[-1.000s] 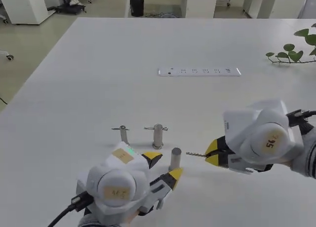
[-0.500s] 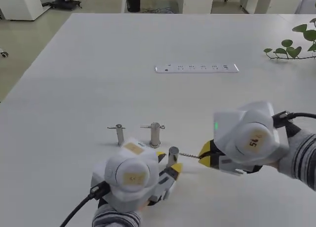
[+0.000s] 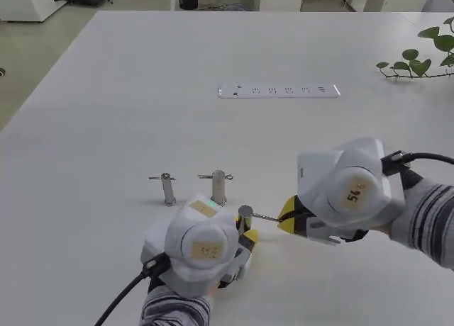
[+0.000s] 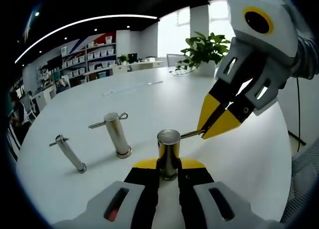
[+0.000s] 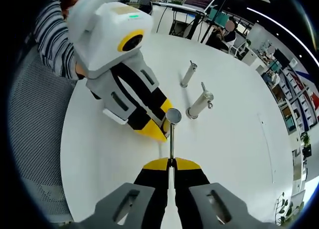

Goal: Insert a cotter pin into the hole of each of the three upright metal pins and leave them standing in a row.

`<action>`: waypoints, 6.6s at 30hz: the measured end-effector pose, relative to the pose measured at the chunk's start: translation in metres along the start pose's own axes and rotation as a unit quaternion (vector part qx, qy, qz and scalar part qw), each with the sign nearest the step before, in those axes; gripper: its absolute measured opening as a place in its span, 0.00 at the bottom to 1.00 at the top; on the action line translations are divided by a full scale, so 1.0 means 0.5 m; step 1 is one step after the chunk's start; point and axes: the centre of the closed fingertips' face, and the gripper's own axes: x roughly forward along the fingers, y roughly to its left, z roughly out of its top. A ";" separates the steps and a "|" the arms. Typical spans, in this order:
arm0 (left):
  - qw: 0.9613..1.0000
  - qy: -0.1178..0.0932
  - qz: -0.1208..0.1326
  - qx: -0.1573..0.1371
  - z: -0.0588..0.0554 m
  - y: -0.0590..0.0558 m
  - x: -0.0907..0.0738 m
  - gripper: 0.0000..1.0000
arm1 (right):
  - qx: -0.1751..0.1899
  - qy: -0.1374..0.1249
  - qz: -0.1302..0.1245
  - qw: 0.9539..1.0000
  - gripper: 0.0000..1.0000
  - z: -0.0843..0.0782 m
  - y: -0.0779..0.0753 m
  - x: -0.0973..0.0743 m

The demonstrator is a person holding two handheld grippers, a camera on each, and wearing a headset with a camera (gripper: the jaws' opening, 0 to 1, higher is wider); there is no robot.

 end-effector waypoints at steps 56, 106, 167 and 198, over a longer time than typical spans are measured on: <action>0.998 -0.009 0.043 -0.043 -0.013 0.010 0.009 0.11 | -0.039 -0.040 0.005 0.998 0.00 0.078 -0.005 0.011; 0.998 0.002 0.045 -0.036 -0.013 -0.003 0.006 0.20 | -0.021 -0.045 0.004 0.999 0.10 0.078 -0.007 0.001; 0.998 -0.054 0.019 -0.028 0.054 0.135 -0.206 0.94 | 0.112 -0.054 0.069 0.990 0.08 0.050 -0.113 0.029; 0.998 -0.036 0.031 -0.048 0.029 0.165 -0.223 0.93 | 0.075 -0.046 0.079 0.993 0.11 0.035 -0.127 0.031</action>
